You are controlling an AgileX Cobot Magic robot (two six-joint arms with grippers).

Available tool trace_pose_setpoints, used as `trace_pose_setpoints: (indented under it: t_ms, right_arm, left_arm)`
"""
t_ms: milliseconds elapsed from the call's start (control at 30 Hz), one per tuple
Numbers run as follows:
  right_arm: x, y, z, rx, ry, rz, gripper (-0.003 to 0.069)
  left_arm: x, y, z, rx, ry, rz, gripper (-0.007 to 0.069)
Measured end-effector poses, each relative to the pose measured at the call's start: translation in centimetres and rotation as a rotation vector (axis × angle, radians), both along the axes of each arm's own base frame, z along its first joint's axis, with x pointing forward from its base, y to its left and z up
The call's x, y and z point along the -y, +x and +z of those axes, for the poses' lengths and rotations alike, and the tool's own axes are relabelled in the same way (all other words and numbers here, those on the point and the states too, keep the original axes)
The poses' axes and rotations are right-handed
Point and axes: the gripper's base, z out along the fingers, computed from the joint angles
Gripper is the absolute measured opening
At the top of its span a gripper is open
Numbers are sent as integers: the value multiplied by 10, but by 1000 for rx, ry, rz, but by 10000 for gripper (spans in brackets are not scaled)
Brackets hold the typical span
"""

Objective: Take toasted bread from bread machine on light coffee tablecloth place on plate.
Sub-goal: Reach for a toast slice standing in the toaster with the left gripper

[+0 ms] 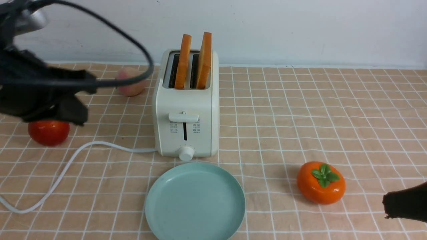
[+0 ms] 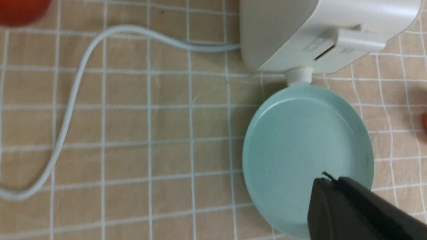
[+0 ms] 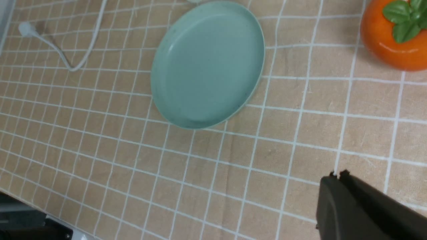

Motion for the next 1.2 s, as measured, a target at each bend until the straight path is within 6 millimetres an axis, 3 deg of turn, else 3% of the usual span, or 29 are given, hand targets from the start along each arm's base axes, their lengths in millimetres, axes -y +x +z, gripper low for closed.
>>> trace_pose_setpoints:
  t_ms: [100, 133, 200, 400, 467, 533, 567, 600, 633, 667, 767, 867, 933, 1033, 1200]
  right_arm:
    - [0, 0, 0, 0, -9, 4, -5]
    - [0, 0, 0, 0, -9, 4, -5]
    - [0, 0, 0, 0, -9, 4, -2]
    - [0, 0, 0, 0, -9, 4, 0]
    - [0, 0, 0, 0, -9, 4, 2]
    - [0, 0, 0, 0, -9, 4, 3]
    - [0, 0, 0, 0, -9, 4, 4]
    - [0, 0, 0, 3, -9, 1, 5]
    - [1, 0, 0, 5, -9, 0, 6]
    - [1, 1, 0, 10, -9, -4, 8]
    - [1, 2, 1, 21, -9, -14, 11]
    - [1, 2, 1, 24, -10, -17, 15]
    - [1, 2, 1, 26, -10, -19, 17]
    - [1, 2, 1, 26, -10, -19, 20]
    - [1, 2, 1, 25, -10, -18, 23]
  left_arm:
    - [28, 35, 8, 36, 36, -73, -14]
    - [30, 37, 9, 39, 36, -77, -14]
    - [47, 66, 16, 72, 43, -102, -14]
    - [59, 108, 20, 114, 81, -102, -13]
    - [66, 128, 15, 138, 70, -99, 20]
    - [69, 135, 10, 146, 52, -103, 50]
    - [72, 139, 7, 153, 39, -107, 88]
    - [76, 148, -1, 165, 28, -119, 173]
    - [76, 149, -2, 166, 28, -120, 183]
    - [79, 156, -11, 172, 32, -125, 282]
    - [82, 166, -23, 176, 28, -121, 420]
    - [85, 174, -37, 156, 32, -120, 504]
    - [86, 179, -46, 140, 45, -121, 515]
    - [86, 183, -57, 118, 67, -124, 458]
    - [85, 183, -58, 117, 87, -125, 104]
